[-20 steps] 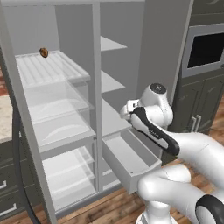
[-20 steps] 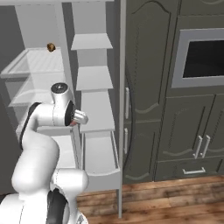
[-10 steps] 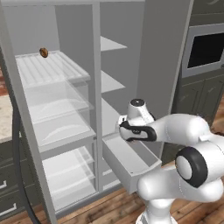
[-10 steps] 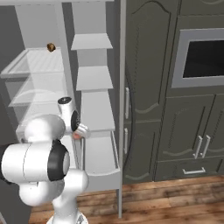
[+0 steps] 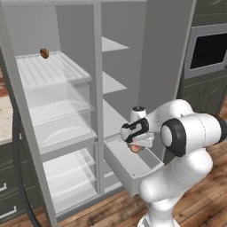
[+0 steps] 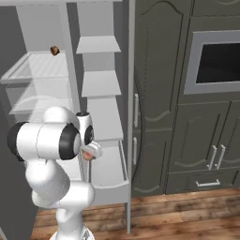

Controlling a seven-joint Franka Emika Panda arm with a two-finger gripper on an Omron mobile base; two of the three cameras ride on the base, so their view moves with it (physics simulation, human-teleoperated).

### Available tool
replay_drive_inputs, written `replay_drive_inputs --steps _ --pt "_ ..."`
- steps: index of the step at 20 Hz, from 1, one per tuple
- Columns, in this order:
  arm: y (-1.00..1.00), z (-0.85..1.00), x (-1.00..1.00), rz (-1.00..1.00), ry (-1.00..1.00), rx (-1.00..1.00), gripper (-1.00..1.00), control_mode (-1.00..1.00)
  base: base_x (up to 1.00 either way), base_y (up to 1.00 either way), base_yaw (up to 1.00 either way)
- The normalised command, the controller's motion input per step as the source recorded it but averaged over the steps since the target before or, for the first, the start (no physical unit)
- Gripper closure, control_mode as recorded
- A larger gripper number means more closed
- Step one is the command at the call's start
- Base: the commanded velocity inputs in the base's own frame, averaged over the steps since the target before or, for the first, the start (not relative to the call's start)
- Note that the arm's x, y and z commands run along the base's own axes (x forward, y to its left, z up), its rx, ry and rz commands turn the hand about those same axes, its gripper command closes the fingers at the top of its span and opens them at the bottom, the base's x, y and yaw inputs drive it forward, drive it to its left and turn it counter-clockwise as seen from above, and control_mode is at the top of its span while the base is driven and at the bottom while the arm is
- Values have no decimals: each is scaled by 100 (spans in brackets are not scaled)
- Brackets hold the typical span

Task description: Take the peach and mango from the fridge shelf and place them in the freezer drawer to begin freezing them.

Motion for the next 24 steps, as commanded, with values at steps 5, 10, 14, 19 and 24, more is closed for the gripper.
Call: replay_drive_inputs --steps 5,10,14,19,24 --pt "-15 -59 28 -1 14 2 100 -100 0 0 0" --pt "0 -69 13 -2 5 0 100 -100 0 0 0" --pt "-9 -52 2 0 0 0 100 -100 0 0 0" --pt "-6 -51 11 -1 3 0 100 -100 0 0 0" --pt "-2 -34 19 -2 9 0 100 -100 0 0 0"
